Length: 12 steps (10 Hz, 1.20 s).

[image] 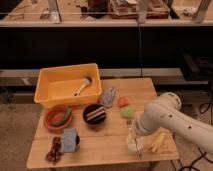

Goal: Place fork in paper cup

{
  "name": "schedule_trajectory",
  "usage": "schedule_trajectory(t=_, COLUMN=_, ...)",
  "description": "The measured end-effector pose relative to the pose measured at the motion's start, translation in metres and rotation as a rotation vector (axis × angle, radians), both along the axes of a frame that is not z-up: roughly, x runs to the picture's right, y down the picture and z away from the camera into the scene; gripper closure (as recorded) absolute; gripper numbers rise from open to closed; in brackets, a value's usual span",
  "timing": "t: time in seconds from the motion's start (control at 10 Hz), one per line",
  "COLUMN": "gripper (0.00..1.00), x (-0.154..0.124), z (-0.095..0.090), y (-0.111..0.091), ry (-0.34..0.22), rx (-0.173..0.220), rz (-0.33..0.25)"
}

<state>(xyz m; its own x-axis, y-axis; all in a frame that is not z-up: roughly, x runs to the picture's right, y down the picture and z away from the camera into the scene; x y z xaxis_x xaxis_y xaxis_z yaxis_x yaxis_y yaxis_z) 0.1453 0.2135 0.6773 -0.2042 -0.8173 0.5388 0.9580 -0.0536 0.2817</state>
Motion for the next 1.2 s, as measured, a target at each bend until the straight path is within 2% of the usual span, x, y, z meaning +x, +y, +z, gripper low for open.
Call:
schedule_trajectory(t=0.2, gripper=0.29, x=0.000, z=-0.001, y=0.004, ry=0.001, rx=-0.002, rz=-0.001)
schedule_trajectory(t=0.4, gripper=0.20, x=-0.001, z=-0.003, y=0.008, ry=-0.002, rx=-0.007, rz=-0.004)
schedule_trajectory(t=0.9, gripper=0.20, x=0.004, z=-0.004, y=0.021, ry=0.010, rx=-0.021, rz=0.008)
schedule_trajectory(t=1.2, gripper=0.20, x=0.009, z=-0.007, y=0.020, ry=0.013, rx=-0.017, rz=0.047)
